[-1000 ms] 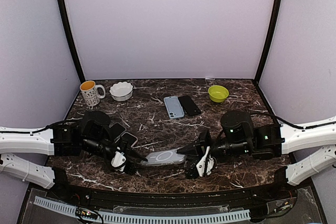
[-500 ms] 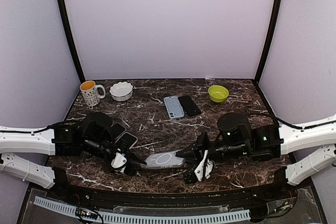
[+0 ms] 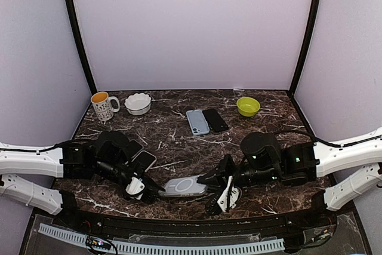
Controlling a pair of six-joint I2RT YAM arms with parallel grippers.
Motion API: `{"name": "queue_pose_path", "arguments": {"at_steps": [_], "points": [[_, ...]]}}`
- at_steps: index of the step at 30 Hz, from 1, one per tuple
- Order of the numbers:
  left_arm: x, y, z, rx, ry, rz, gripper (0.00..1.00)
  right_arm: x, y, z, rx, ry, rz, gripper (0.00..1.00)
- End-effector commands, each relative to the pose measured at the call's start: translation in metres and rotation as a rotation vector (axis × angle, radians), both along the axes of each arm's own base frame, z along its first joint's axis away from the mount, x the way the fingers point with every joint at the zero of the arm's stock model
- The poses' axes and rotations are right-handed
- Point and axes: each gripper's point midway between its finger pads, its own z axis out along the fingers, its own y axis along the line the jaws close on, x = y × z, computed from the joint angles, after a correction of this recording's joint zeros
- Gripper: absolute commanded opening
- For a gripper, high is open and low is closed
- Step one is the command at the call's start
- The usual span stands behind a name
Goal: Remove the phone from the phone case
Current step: Remove the top left corner of the phone case.
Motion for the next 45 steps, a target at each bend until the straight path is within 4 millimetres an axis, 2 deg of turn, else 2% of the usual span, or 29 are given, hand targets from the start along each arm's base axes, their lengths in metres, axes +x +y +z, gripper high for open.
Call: {"name": "queue_pose_path", "arguments": {"at_steps": [1, 5, 8, 15, 27, 30, 36, 41, 45], "points": [[0.017, -0.005, 0.012, -0.063, -0.104, 0.054, 0.21, -0.029, 0.025, 0.066, 0.232, 0.024, 0.13, 0.0], [0.026, -0.005, 0.014, -0.072, -0.162, 0.087, 0.2, -0.039, 0.023, 0.075, 0.256, 0.102, 0.158, 0.0], [0.029, -0.004, 0.014, -0.067, -0.182, 0.094, 0.15, -0.041, 0.022, 0.074, 0.241, 0.115, 0.166, 0.0], [0.032, -0.002, 0.011, -0.042, -0.199, 0.101, 0.1, -0.048, 0.022, 0.06, 0.184, 0.125, 0.197, 0.0], [0.044, -0.003, 0.032, -0.121, -0.289, 0.15, 0.08, -0.047, 0.023, 0.033, 0.096, 0.151, 0.18, 0.0], [0.044, -0.003, 0.032, -0.122, -0.295, 0.152, 0.08, -0.044, 0.023, 0.034, 0.118, 0.152, 0.159, 0.0], [0.047, 0.001, 0.03, -0.109, -0.312, 0.166, 0.23, -0.019, 0.03, 0.047, 0.188, 0.149, 0.065, 0.0], [0.042, 0.004, 0.031, -0.117, -0.305, 0.154, 0.47, 0.003, 0.028, 0.058, 0.232, 0.145, -0.022, 0.0], [0.04, 0.005, 0.036, -0.137, -0.299, 0.155, 0.58, 0.017, 0.021, 0.067, 0.277, 0.169, -0.094, 0.0]]}}
